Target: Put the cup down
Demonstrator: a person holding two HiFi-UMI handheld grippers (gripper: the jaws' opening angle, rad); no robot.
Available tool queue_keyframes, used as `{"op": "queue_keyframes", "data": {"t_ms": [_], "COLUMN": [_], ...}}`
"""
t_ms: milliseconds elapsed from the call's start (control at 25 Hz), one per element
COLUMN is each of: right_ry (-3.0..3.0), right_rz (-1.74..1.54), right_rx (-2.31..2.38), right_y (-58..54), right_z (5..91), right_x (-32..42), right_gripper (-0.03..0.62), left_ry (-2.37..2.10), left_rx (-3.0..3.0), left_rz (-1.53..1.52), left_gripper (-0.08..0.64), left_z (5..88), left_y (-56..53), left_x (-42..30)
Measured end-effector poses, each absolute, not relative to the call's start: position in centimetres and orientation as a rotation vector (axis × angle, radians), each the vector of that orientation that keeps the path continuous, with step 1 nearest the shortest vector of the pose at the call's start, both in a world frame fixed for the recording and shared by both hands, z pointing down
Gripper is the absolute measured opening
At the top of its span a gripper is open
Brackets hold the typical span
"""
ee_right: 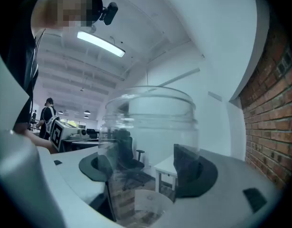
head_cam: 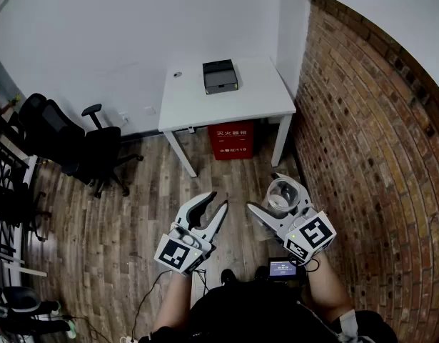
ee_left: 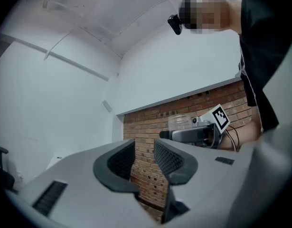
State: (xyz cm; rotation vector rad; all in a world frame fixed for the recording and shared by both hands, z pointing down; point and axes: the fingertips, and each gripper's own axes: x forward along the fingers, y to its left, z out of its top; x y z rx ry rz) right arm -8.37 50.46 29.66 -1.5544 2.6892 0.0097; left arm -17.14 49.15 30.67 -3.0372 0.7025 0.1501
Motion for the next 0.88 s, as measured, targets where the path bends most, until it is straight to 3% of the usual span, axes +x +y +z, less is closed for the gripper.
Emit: {"op": "queue_keyframes", "data": {"t_ms": [880], "right_ry": [2.713], "right_rz": [0.000], "right_rx": [-1.529], "right_y": [49.2], "right_z": [30.1], "right_x": [-9.6], "right_gripper": [0.382], "left_ry": [0.694], "left_rx": [-3.049], "left_rz": [0.171], "left_gripper": [0.115], "left_z": [30.8], "left_y": [47.9], "left_x": [-17.6]}}
